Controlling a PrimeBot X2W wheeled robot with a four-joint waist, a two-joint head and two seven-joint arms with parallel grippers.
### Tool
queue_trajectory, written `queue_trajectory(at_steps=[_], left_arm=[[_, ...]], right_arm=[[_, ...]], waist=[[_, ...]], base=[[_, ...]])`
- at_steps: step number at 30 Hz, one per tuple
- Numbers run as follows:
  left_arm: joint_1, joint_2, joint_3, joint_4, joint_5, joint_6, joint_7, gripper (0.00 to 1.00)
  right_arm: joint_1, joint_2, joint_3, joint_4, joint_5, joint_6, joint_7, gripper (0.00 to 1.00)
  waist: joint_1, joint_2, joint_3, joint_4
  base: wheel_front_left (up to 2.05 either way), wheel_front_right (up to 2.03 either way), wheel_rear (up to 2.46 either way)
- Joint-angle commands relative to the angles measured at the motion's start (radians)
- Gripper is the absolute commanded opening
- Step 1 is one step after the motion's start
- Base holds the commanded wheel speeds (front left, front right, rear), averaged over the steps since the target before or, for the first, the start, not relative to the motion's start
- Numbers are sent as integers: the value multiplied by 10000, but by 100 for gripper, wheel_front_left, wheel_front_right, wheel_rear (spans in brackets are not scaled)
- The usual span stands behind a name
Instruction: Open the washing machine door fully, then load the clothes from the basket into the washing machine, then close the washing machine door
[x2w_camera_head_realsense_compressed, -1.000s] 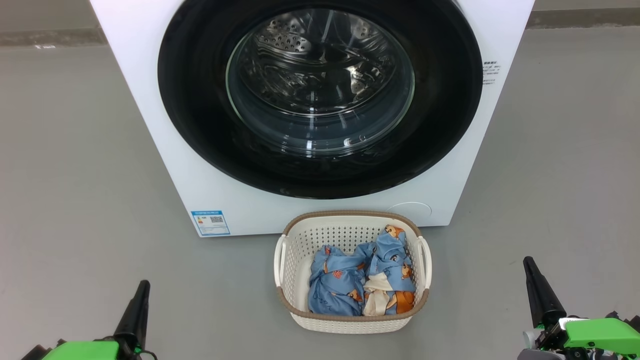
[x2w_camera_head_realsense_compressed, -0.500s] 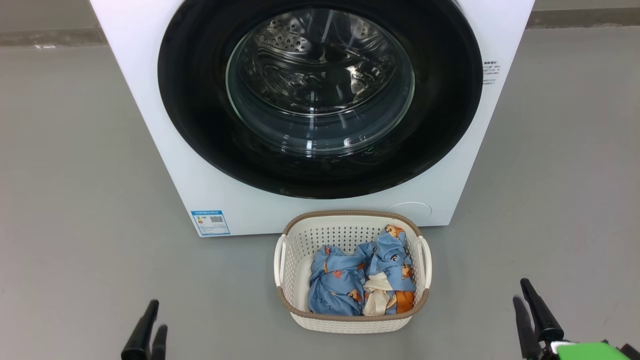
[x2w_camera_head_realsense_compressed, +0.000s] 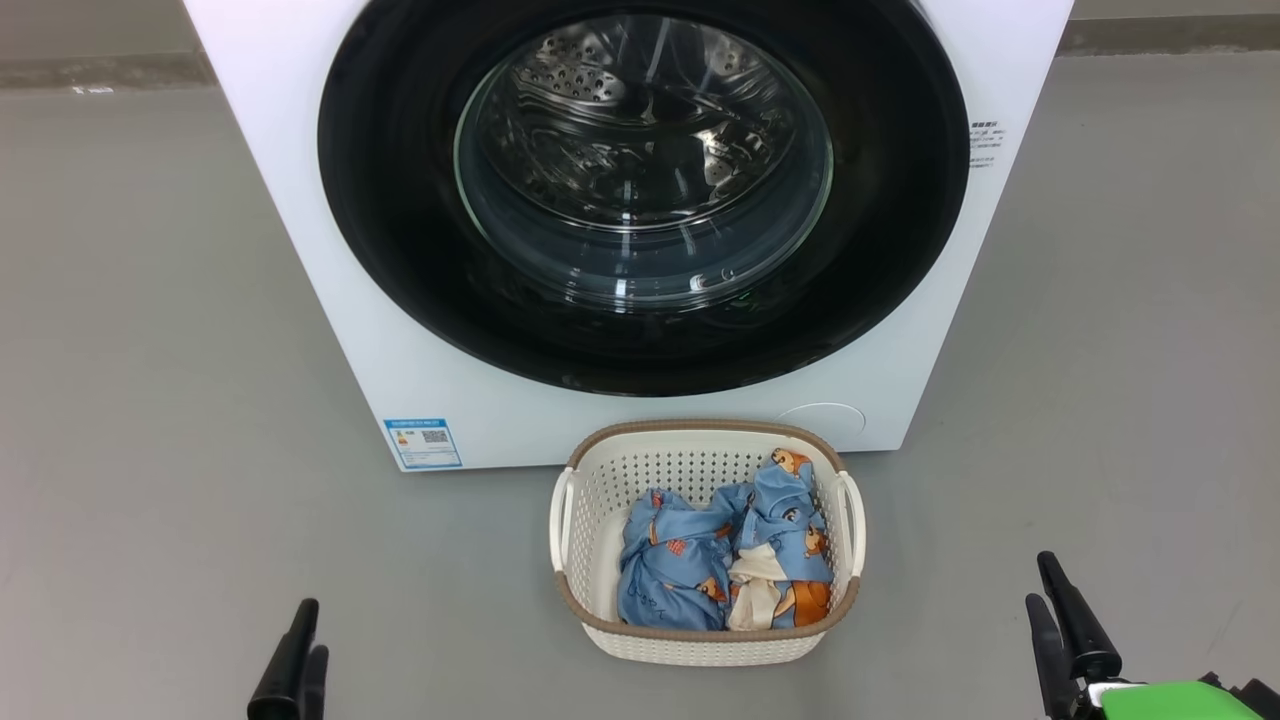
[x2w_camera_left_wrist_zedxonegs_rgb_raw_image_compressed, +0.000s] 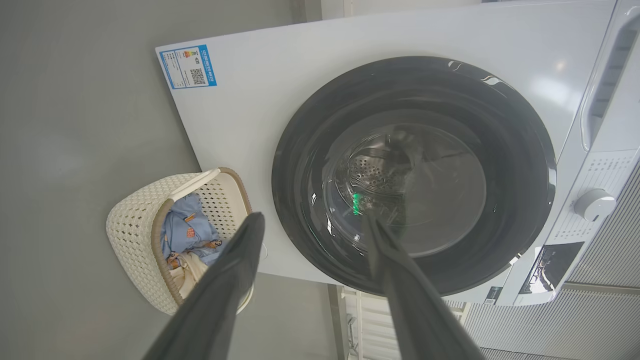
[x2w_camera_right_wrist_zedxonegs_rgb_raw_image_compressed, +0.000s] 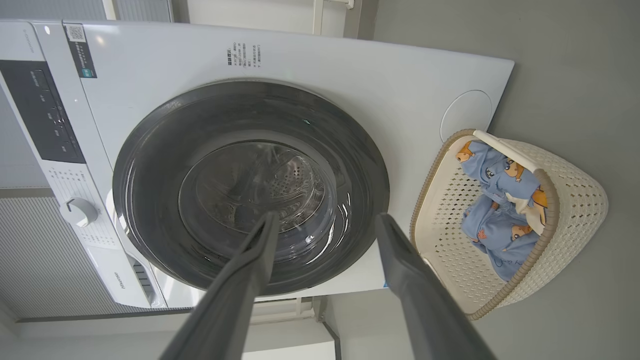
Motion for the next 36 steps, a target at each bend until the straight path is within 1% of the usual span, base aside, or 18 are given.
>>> queue_trajectory(at_steps=[1,15,16,36], left_arm=[[-287,189,29,-351,305,-14,-117,100],[-252,279,-128,-570,2329,-18,-530,100],[-252,279,-128,-570,2329,-18,-530,100],[-169,314,-297,-815,5010,-23,-1118,100]], right_arm=[[-180,-125,82,-296,-295,2,-120,100],[-199,-294,452,-309,-2151,4,-530,100],[-199,-294,452,-309,-2151,4,-530,100],[-140,-523,772,-275,-4868,7,-1115,100]], waist=[[-1,0,3,3],[-1,0,9,41],[-1,0,9,41],[-1,0,-4,106]], base=[[0,0,0],[0,0,0],[0,0,0],[0,0,0]])
